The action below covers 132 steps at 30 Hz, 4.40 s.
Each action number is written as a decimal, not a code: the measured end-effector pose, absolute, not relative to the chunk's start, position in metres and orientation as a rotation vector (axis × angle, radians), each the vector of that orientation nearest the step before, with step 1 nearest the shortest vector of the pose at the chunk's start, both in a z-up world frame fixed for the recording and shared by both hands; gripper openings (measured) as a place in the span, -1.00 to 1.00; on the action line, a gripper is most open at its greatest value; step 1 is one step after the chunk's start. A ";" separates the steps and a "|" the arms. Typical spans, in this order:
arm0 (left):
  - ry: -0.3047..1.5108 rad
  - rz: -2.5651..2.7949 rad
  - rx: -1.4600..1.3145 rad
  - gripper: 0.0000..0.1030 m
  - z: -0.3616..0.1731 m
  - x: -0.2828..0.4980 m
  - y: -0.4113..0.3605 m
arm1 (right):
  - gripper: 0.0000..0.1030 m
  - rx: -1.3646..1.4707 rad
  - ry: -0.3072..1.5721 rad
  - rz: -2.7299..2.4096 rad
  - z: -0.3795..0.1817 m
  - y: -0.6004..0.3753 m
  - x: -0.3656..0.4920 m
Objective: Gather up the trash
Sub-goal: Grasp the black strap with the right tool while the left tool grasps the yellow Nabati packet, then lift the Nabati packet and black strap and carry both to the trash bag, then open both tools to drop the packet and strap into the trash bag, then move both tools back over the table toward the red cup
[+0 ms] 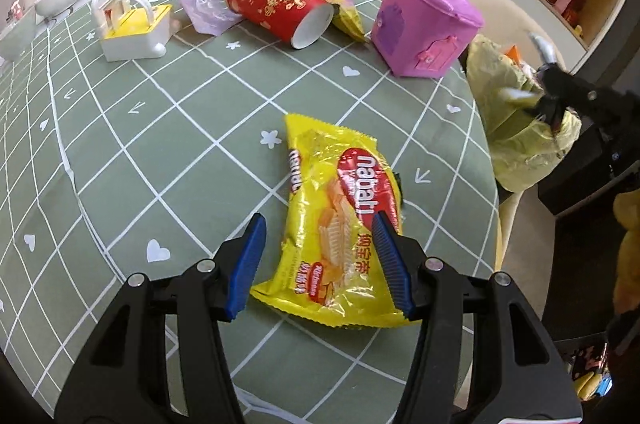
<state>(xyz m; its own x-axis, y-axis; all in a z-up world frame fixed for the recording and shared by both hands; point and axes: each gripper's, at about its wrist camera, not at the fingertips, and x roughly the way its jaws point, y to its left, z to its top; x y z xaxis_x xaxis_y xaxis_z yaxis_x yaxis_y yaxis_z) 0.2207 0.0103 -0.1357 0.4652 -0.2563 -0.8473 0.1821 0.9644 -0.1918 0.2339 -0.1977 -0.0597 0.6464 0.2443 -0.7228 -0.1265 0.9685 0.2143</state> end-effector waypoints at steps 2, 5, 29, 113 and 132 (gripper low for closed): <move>1.050 -0.254 -0.069 -0.43 -0.136 0.221 0.011 | -0.63 0.148 0.838 0.210 -0.058 -0.199 0.233; 1.055 -0.271 -0.090 -0.64 -0.136 0.221 0.014 | -0.63 0.154 0.838 0.211 -0.057 -0.200 0.233; 0.618 -0.209 -0.163 -0.77 0.052 0.231 0.066 | -0.63 0.044 0.620 0.396 0.038 -0.171 0.232; 0.880 -0.116 -0.316 -0.06 -0.042 0.286 -0.107 | -0.20 0.079 1.040 0.296 -0.123 -0.393 0.356; 0.876 -0.013 -0.316 -0.06 -0.055 0.278 0.052 | -0.05 0.061 0.792 0.228 -0.010 -0.301 0.264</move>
